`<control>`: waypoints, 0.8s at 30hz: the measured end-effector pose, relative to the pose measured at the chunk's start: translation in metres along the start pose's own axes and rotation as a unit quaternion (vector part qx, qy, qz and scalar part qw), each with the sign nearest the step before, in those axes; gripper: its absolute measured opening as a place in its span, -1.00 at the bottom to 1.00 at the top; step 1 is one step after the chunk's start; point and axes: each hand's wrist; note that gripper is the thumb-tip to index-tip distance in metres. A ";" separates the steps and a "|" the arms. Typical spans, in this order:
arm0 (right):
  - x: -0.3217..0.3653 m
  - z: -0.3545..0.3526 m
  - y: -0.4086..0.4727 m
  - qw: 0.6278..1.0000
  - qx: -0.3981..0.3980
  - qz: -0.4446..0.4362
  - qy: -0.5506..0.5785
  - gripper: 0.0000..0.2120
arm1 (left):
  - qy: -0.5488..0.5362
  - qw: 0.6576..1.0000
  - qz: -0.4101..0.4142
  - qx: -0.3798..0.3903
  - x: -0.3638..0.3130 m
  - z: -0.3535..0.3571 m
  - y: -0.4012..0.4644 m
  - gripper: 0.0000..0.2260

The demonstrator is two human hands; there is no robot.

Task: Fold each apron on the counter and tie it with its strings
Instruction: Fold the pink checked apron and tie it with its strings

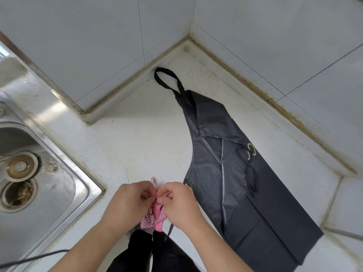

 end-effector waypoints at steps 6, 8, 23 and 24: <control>-0.002 0.000 0.004 1.000 -0.008 -0.003 0.000 -0.81 | -0.055 0.998 -0.019 0.007 0.003 -0.001 -0.002 -0.79; -0.002 0.001 0.004 1.000 -0.003 -0.007 -0.003 -0.80 | -0.066 0.997 -0.026 0.008 0.005 -0.001 -0.002 -0.80; -0.005 0.003 0.004 0.995 0.030 -0.018 -0.089 -0.78 | -0.016 0.999 0.040 -0.022 0.010 0.007 -0.002 -0.77; -0.005 0.003 0.004 0.996 0.036 -0.007 -0.079 -0.79 | -0.003 0.998 0.050 -0.030 0.009 0.009 -0.002 -0.77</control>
Point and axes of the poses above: each hand's wrist, its own y-axis towards the middle knuckle, its own z-axis out of the palm, x = y × z, and after that the axes turned 13 degrees about y, right-handed
